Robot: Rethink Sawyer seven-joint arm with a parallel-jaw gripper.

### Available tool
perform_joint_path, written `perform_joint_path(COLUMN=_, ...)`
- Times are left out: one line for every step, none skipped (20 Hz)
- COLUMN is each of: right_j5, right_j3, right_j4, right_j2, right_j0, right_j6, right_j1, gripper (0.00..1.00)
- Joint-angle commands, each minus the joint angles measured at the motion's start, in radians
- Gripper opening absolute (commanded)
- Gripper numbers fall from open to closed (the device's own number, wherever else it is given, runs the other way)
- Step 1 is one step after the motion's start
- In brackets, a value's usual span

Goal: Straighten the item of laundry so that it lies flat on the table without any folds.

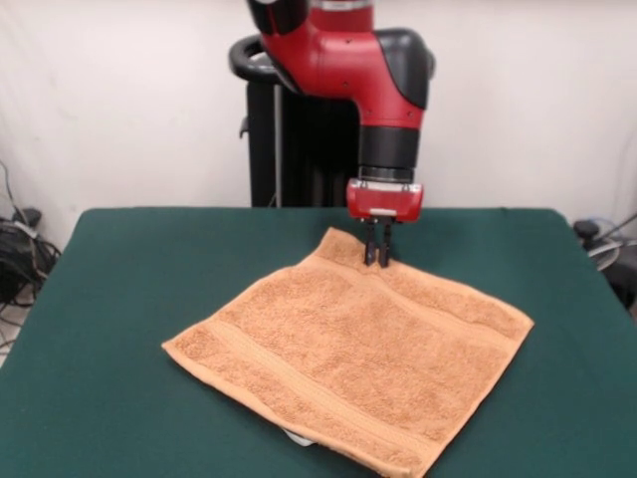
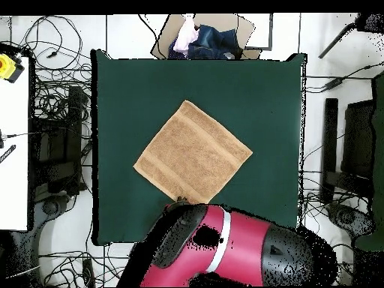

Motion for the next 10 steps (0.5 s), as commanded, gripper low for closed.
perform_joint_path(right_j5=0.274, right_j3=0.026, right_j4=0.062, right_j2=0.096, right_j0=-0.010, right_j6=0.259, right_j1=0.114, gripper=0.00)
perform_joint_path(right_j5=0.273, right_j3=0.029, right_j4=0.060, right_j2=0.097, right_j0=-0.011, right_j6=0.261, right_j1=0.116, gripper=0.00)
perform_joint_path(right_j5=0.273, right_j3=0.032, right_j4=0.058, right_j2=0.098, right_j0=-0.011, right_j6=0.263, right_j1=0.119, gripper=0.00)
perform_joint_path(right_j5=0.272, right_j3=0.034, right_j4=0.057, right_j2=0.098, right_j0=-0.011, right_j6=0.263, right_j1=0.119, gripper=0.00)
perform_joint_path(right_j5=0.271, right_j3=0.036, right_j4=0.056, right_j2=0.099, right_j0=-0.011, right_j6=0.265, right_j1=0.123, gripper=0.00)
perform_joint_path(right_j5=0.272, right_j3=0.037, right_j4=0.054, right_j2=0.100, right_j0=-0.012, right_j6=0.265, right_j1=0.124, gripper=0.00)
perform_joint_path(right_j5=0.275, right_j3=0.039, right_j4=0.055, right_j2=0.102, right_j0=-0.012, right_j6=0.266, right_j1=0.126, gripper=0.00)
perform_joint_path(right_j5=0.278, right_j3=0.041, right_j4=0.054, right_j2=0.104, right_j0=-0.014, right_j6=0.266, right_j1=0.127, gripper=0.00)
perform_joint_path(right_j5=0.282, right_j3=0.044, right_j4=0.053, right_j2=0.107, right_j0=-0.017, right_j6=0.268, right_j1=0.129, gripper=0.00)
perform_joint_path(right_j5=0.281, right_j3=0.048, right_j4=0.054, right_j2=0.108, right_j0=-0.017, right_j6=0.269, right_j1=0.128, gripper=0.00)
